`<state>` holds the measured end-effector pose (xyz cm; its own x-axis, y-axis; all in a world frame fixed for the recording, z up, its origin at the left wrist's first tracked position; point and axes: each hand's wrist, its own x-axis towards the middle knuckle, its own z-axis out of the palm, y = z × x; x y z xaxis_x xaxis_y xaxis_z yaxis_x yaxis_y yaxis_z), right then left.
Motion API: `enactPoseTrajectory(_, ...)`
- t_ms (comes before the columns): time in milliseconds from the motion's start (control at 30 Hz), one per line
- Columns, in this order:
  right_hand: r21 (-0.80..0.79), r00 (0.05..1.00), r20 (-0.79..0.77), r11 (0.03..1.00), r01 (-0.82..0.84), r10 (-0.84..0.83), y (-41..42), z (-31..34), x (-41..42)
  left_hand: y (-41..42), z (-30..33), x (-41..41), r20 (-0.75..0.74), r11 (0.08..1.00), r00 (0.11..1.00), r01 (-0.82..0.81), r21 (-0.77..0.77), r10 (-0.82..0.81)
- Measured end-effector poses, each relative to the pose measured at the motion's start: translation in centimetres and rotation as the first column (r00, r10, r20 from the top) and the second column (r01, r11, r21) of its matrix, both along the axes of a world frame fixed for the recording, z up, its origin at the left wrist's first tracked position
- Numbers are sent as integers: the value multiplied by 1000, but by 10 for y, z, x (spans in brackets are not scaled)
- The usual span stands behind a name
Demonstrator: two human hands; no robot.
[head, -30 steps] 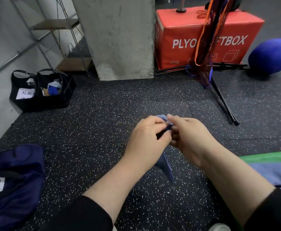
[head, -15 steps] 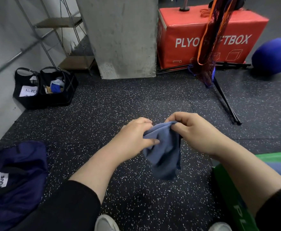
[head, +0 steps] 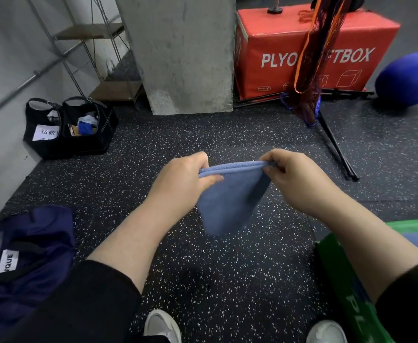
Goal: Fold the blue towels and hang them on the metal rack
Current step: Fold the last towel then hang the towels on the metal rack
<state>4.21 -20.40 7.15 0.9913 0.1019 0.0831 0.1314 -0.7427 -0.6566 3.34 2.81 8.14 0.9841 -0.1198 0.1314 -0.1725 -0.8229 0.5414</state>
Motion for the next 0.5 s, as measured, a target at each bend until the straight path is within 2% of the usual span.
enactPoseTrajectory(167, 85, 998, 53, 996, 20, -24, 5, 6, -4, -1, 4, -3, -4, 998, 1000, 11, -66, -11)
enactPoseTrajectory(500, 215, 999, 36, 976, 30, -38, 10, 6, -3, -12, 4, -1, -55, 997, 998, 30, -71, -33)
